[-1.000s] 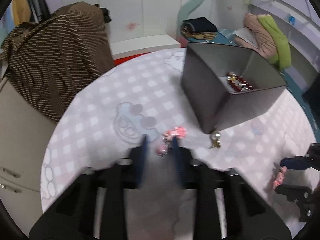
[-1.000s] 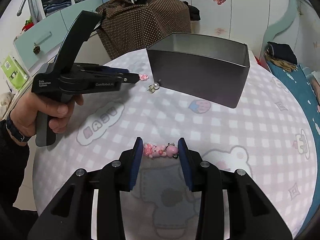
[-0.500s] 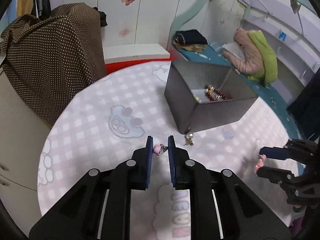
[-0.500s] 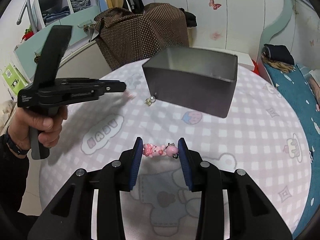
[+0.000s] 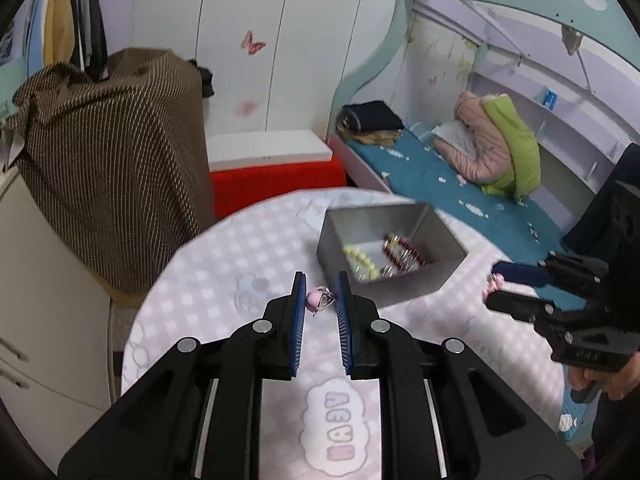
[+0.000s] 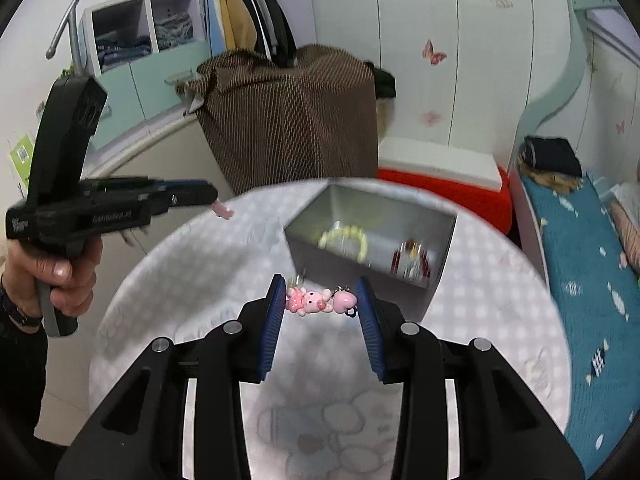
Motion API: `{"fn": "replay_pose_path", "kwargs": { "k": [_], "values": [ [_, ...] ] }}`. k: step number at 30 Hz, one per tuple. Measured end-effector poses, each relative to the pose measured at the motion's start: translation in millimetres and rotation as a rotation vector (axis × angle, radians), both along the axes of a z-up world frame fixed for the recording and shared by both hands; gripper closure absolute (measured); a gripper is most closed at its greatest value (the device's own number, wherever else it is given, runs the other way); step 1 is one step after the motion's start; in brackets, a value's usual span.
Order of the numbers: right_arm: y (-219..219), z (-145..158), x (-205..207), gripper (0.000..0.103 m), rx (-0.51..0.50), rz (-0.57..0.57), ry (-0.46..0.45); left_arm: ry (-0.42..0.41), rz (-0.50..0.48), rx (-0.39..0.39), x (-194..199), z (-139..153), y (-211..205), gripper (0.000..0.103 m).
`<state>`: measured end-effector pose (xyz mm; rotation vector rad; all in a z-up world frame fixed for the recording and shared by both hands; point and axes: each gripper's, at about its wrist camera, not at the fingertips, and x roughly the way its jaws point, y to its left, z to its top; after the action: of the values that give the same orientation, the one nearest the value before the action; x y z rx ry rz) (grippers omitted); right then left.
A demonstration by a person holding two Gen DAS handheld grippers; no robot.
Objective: Organize jewelry
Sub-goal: 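Carry both charms over the gray box and open both tools to release them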
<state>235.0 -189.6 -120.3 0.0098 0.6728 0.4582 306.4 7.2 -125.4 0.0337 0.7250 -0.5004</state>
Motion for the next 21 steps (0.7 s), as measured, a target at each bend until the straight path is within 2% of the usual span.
{"fn": "replay_pose_path", "kwargs": {
  "k": [6, 10, 15, 21],
  "values": [
    [-11.7, 25.6, 35.2, 0.069, 0.037, -0.017, -0.020, -0.060, -0.047, -0.024, 6.2, 38.6, -24.3, 0.088],
    [-17.9, 30.9, 59.3, 0.069, 0.072, -0.029, 0.007, -0.047, -0.073, -0.064, 22.4, 50.3, -42.4, 0.088],
    [-23.2, 23.0, 86.4, 0.069, 0.090, -0.071, 0.083, 0.013, -0.091, -0.107, 48.1, 48.4, -62.3, 0.088],
    [-31.9, 4.3, 108.1, 0.069, 0.124, -0.113, 0.167, 0.081, -0.073, -0.098, 74.9, 28.0, -79.2, 0.088]
  ]
}}
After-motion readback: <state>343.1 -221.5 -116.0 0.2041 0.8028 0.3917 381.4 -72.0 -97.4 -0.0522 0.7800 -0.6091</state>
